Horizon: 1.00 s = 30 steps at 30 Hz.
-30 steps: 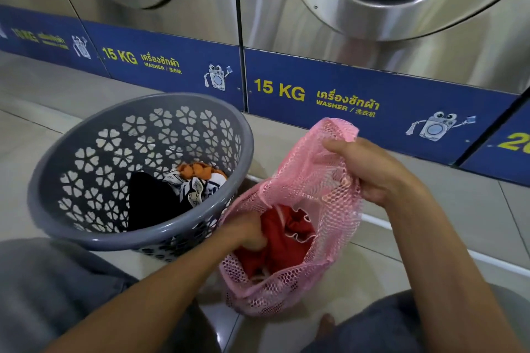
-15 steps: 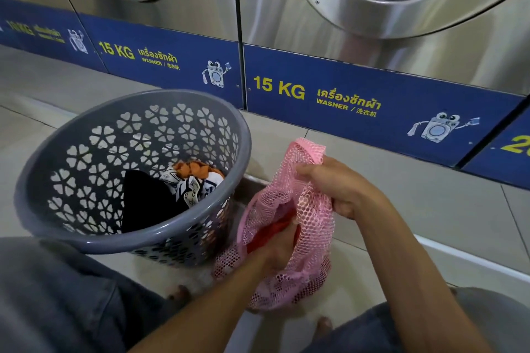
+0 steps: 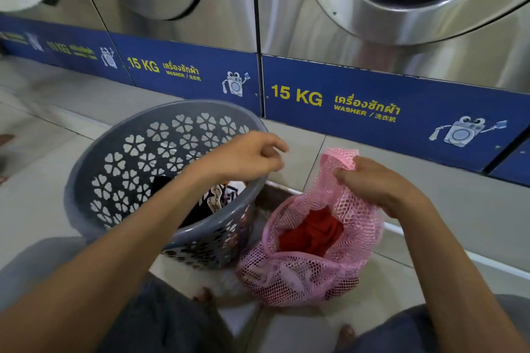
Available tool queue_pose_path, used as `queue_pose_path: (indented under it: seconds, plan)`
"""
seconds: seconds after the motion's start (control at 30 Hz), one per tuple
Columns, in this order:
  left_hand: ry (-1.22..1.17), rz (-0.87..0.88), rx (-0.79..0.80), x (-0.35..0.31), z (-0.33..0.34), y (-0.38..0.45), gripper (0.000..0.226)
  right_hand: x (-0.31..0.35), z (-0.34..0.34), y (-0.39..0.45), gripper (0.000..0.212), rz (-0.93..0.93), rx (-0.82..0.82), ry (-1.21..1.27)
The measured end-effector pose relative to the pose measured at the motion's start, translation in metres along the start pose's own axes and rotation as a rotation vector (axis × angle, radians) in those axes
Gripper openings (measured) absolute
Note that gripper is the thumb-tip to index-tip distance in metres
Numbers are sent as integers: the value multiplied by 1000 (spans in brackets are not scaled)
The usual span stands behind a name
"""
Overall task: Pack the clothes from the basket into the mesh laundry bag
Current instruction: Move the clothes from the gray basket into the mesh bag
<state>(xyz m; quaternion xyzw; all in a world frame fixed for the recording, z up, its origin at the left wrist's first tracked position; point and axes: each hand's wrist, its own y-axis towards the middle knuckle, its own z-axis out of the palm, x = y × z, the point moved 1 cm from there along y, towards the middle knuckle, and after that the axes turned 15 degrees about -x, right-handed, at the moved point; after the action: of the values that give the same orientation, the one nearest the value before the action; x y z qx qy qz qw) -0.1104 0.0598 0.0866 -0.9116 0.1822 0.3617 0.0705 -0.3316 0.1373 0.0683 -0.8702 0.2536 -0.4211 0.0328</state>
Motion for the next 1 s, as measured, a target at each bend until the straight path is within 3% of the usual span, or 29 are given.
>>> queue_pose_path:
  seconds: [0.07, 0.17, 0.27, 0.4, 0.5, 0.57, 0.8, 0.9, 1.0]
  plan:
    - [69, -58, -99, 21, -9, 8, 31, -1, 5, -3, 63, -17, -10, 6]
    - [258, -114, -54, 59, -2, 21, 30, -7, 18, 4, 66, -21, -3, 24]
    - [455, -149, 67, 106, 16, 33, 41, 5, 23, 0, 57, -25, 32, 23]
    - [683, -327, 308, 177, 21, 47, 83, 7, 30, 7, 48, -21, 50, 21]
    - [786, -477, 489, 208, 27, 38, 75, 7, 33, 11, 47, -45, 32, 4]
    - [724, -514, 563, 209, 39, 33, 63, 7, 33, 17, 48, -48, 4, -26]
    - [247, -616, 193, 210, 47, 38, 37, 21, 39, 19, 53, -50, -7, -1]
    - [6, -692, -102, 197, 25, 36, 29, 23, 38, 13, 53, -64, 5, 12]
    - [-306, -828, -353, 175, -8, 37, 63, 21, 35, 10, 55, -42, 0, 20]
